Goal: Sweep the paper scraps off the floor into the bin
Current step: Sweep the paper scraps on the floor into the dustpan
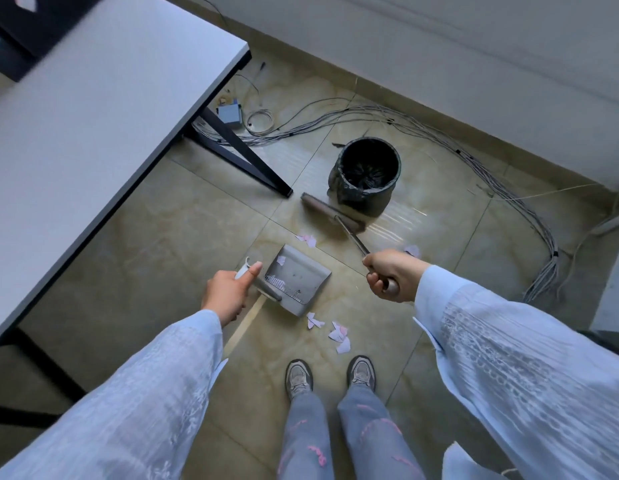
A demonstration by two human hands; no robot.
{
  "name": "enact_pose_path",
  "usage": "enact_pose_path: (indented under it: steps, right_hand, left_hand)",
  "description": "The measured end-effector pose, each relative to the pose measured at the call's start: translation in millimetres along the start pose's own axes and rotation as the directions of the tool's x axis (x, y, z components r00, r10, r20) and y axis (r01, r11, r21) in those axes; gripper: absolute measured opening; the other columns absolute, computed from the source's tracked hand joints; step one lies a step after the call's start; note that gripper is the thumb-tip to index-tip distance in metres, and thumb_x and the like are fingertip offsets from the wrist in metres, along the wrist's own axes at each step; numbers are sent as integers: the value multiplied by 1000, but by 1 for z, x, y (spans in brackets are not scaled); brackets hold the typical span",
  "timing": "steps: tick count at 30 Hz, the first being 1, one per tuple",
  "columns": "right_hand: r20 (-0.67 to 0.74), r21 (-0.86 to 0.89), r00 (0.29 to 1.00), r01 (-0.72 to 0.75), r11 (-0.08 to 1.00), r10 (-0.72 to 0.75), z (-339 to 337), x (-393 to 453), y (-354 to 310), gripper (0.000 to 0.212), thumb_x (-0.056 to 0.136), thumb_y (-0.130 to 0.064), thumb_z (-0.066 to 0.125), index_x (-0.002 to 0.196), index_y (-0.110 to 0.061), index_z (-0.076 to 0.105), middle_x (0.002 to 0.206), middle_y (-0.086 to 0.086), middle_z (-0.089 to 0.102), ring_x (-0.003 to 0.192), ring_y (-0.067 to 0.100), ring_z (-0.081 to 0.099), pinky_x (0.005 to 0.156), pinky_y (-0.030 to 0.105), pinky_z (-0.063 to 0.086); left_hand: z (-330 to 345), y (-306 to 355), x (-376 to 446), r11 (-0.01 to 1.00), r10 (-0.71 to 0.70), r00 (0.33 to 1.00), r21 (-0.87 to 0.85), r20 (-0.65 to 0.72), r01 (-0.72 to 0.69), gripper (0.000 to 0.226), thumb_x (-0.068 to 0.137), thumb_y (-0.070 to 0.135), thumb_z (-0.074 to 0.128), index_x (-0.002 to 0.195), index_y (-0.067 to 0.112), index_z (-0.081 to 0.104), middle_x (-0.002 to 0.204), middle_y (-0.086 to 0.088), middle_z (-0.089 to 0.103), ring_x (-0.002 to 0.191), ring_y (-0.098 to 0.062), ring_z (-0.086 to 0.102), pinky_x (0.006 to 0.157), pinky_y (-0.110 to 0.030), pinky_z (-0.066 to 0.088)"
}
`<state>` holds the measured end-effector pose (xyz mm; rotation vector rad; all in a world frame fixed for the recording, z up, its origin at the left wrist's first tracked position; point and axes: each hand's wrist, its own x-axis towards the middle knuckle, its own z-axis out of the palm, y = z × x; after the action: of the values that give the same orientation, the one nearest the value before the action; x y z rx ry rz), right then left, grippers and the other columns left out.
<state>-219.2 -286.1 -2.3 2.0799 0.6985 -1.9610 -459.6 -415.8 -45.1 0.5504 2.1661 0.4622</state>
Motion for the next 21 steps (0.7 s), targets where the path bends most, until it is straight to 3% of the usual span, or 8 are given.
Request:
enact_pose_path:
  steps: [8, 12, 14, 17, 21]
  right_hand:
    - [60, -75, 996, -58, 996, 62, 34, 0, 18, 27, 97, -22, 34, 71, -15, 38, 54, 0, 36, 21, 6, 31, 32, 6, 26]
    - [99, -168, 988, -101, 981, 119, 45, -10, 47, 28, 95, -26, 33, 69, -17, 34, 35, -4, 35, 24, 6, 30, 42, 11, 19]
    - [128, -202, 983, -104, 974, 132, 42, -18, 59, 23, 96, -27, 34, 74, -19, 36, 36, -5, 35, 25, 6, 30, 37, 11, 20]
    - [166, -112, 977, -117, 987, 134, 17, -39, 60, 18, 99, -24, 39, 81, -19, 42, 36, -4, 36, 21, 3, 30, 26, 6, 20]
    - [146, -106, 977, -143, 984, 157, -18, -65, 61, 21, 98, -28, 46, 86, -12, 48, 39, -3, 37, 22, 3, 30, 25, 5, 19]
  left_hand:
    - [-13, -6, 18, 999, -50, 999, -19, 18, 50, 58, 83, 58, 61, 54, 11, 46, 44, -7, 47, 39, -22, 38, 43, -24, 34]
    - [-17, -11, 22, 998, -55, 998, -26, 25, 55, 57, 81, 60, 61, 54, 11, 46, 44, -7, 46, 40, -21, 37, 43, -24, 34]
    - [-19, -13, 24, 998, -48, 998, -31, 26, 49, 57, 82, 60, 61, 54, 11, 46, 44, -7, 46, 40, -21, 37, 43, -24, 34]
    - [-20, -14, 25, 998, -35, 999, -42, 32, 37, 57, 82, 59, 61, 55, 11, 46, 45, -7, 46, 41, -21, 37, 43, -24, 34]
    - [-20, -16, 24, 998, -20, 999, -52, 33, 21, 57, 84, 57, 60, 56, 11, 45, 46, -8, 46, 41, -21, 37, 43, -24, 33]
